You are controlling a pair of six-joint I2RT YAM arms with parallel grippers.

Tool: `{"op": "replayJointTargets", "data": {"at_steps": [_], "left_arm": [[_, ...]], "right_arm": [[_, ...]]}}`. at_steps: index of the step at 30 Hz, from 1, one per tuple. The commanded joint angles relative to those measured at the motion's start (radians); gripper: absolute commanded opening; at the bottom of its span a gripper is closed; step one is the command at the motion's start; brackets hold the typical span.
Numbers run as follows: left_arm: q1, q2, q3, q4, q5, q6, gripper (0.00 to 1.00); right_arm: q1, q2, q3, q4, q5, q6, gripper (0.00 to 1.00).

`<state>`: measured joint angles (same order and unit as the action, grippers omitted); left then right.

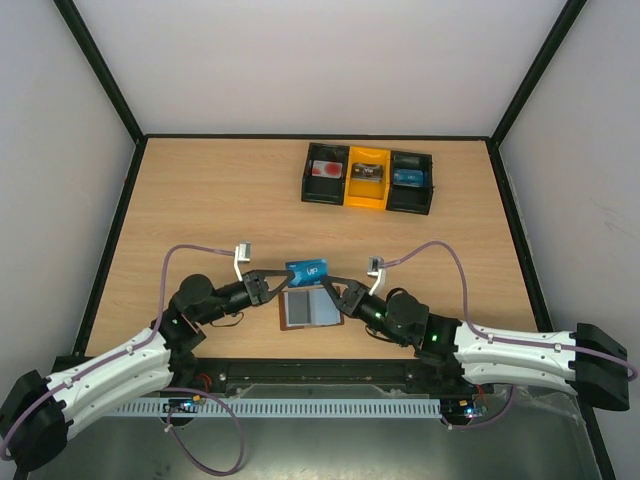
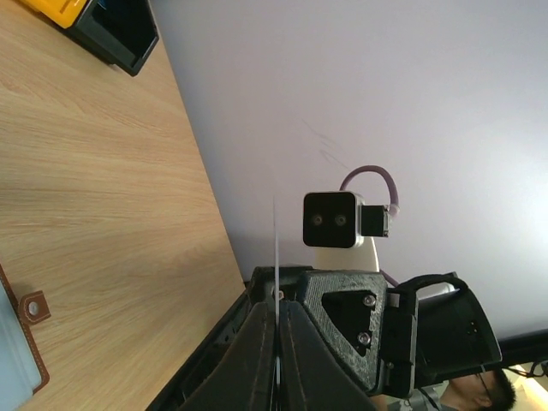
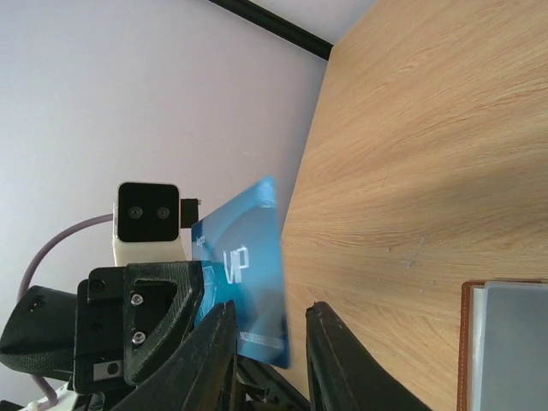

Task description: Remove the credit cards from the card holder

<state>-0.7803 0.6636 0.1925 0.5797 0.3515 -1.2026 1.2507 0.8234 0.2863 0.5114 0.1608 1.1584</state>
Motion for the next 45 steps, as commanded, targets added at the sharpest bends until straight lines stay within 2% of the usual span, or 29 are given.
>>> {"op": "replayJointTargets", "data": {"at_steps": [1,6,8,12,13,16,17,18,20,23,28,35,38,45], "left_arm": [[0.004,-0.001,-0.021,0.078,0.026,-0.02,0.03],[0.004,0.001,-0.029,0.092,0.03,-0.034,0.03],[0.005,0.004,-0.03,0.087,0.028,-0.047,0.03],[0.006,0.014,-0.028,0.095,0.034,-0.056,0.03],[0.006,0.013,-0.026,0.089,0.031,-0.057,0.06],[0.008,0.008,-0.016,0.013,0.004,-0.055,0.31],[0.009,0.004,-0.012,-0.002,-0.001,-0.052,0.41],[0.009,0.0,-0.013,-0.012,-0.005,-0.051,0.56],[0.01,-0.007,-0.01,-0.053,-0.019,-0.047,0.72],[0.013,-0.02,0.018,-0.186,-0.063,-0.014,0.84],[0.014,-0.005,0.061,-0.367,-0.128,0.051,0.98],[0.017,0.09,0.157,-0.597,-0.144,0.163,1.0],[0.016,0.119,0.158,-0.602,-0.125,0.183,1.0],[0.019,0.127,0.145,-0.576,-0.097,0.221,1.0]], "right_arm": [[0.007,0.001,-0.005,0.042,0.033,0.017,0.24],[0.007,0.01,-0.006,0.072,0.023,0.019,0.15],[0.008,0.012,-0.008,0.093,0.019,0.012,0.03],[0.007,0.017,-0.002,0.104,0.01,-0.003,0.02],[0.007,0.018,0.001,0.101,0.01,-0.006,0.02],[0.007,0.02,0.019,0.069,0.022,-0.047,0.02],[0.007,0.022,0.028,0.045,0.038,-0.064,0.02],[0.006,0.022,0.035,0.027,0.055,-0.089,0.02],[-0.004,0.019,0.046,-0.006,0.087,-0.121,0.02],[-0.055,0.004,0.056,-0.06,0.11,-0.161,0.02],[-0.218,-0.025,0.06,-0.126,0.056,-0.214,0.02],[-0.496,-0.009,0.159,-0.278,0.008,-0.366,0.02],[-0.614,0.012,0.203,-0.293,-0.024,-0.423,0.02],[-0.945,0.228,0.32,-0.255,-0.263,-0.471,0.02]]}}
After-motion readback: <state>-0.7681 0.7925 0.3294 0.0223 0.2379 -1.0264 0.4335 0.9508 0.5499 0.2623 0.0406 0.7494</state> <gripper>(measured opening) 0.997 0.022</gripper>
